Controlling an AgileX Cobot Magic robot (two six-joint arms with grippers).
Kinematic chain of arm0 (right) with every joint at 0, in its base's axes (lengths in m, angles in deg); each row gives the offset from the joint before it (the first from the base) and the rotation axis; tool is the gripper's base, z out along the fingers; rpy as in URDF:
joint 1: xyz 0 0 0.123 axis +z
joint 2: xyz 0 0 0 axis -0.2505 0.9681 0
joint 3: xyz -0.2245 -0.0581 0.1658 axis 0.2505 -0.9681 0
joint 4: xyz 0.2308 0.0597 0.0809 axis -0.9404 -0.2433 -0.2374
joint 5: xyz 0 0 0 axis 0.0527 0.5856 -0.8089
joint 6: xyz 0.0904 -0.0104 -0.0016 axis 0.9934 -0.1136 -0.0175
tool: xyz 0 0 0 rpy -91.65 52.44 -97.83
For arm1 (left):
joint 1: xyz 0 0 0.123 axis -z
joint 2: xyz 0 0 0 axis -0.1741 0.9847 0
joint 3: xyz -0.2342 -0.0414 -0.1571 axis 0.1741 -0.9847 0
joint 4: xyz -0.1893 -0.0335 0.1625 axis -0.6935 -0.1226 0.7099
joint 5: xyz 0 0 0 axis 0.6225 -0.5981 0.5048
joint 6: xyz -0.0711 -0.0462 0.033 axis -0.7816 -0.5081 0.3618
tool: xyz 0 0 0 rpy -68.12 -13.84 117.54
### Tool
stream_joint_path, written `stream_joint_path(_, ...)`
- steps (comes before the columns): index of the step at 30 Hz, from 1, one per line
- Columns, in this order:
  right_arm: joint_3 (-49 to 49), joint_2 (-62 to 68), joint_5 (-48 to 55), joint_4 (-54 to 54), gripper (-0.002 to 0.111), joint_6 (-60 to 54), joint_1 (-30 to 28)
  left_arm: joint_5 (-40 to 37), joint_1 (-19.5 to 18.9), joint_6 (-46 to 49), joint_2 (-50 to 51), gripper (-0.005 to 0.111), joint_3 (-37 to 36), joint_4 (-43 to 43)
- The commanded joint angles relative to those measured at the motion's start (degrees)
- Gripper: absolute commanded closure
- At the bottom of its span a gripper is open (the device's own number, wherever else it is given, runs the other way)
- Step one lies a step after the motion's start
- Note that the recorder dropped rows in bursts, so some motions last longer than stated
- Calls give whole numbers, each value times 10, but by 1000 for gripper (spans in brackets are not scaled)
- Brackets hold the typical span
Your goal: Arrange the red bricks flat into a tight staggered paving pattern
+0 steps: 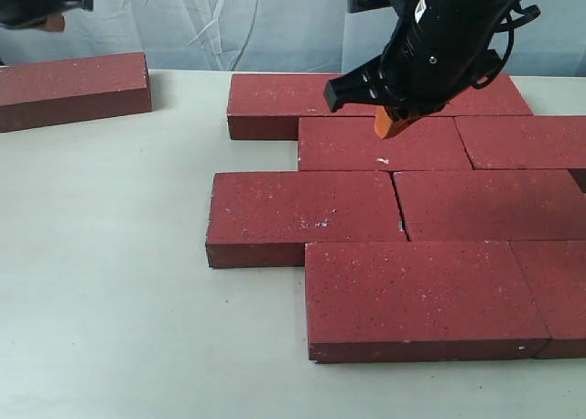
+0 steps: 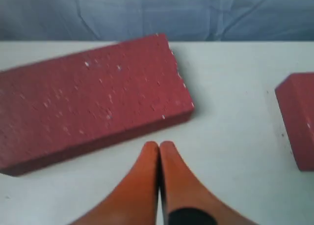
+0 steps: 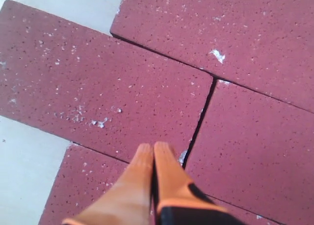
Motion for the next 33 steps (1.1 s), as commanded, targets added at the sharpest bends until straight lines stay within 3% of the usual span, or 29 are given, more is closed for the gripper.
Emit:
stream_joint_path(1, 1, 0, 2, 0, 109, 2, -3, -34, -3, -43, 33, 107, 78, 64)
stream_joint_path(8, 1, -1, 3, 0, 109, 2, -3, -50, -3, -75, 131, 107, 180, 84)
stream_joint_path(16, 1, -1, 3, 0, 109, 2, -3, -15, -3, -140, 246, 107, 266, 169)
stream_joint_path(21, 1, -1, 3, 0, 109, 2, -3, 32, -3, -146, 292, 107, 284, 169)
stream_joint_path(33, 1, -1, -1, 0, 109, 2, -3, 46, -26, -146, 344, 107, 290, 172)
